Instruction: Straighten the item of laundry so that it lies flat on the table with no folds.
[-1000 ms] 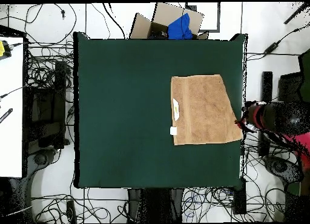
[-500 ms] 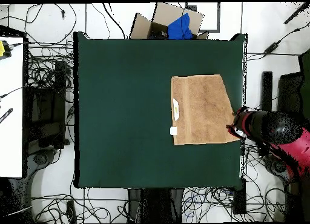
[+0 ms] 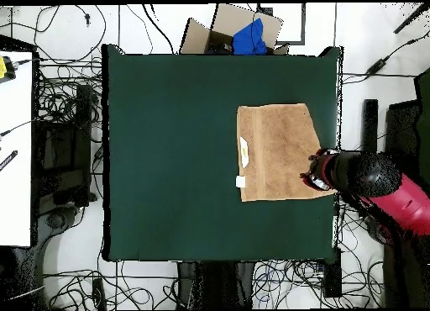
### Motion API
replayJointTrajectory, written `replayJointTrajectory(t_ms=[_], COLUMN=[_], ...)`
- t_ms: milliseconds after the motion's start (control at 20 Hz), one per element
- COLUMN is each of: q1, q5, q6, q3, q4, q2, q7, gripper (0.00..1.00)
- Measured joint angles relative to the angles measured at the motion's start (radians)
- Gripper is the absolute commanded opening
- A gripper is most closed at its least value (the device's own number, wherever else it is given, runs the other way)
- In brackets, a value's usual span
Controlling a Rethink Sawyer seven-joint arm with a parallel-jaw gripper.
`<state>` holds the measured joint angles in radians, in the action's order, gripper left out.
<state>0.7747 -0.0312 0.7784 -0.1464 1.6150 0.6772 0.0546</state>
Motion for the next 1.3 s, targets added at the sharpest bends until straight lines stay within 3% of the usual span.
replayJointTrajectory(t_ms=[500,1300], q1=[-0.089,-0.113], q5=[0.04,0.04], q6=[-0.002,-0.002], q3=[0.006,0.006], q4=[-0.05,-0.083], q2=[-0.057,-0.132], q7=[-0.005,-0.005], gripper=[1.0,1.0])
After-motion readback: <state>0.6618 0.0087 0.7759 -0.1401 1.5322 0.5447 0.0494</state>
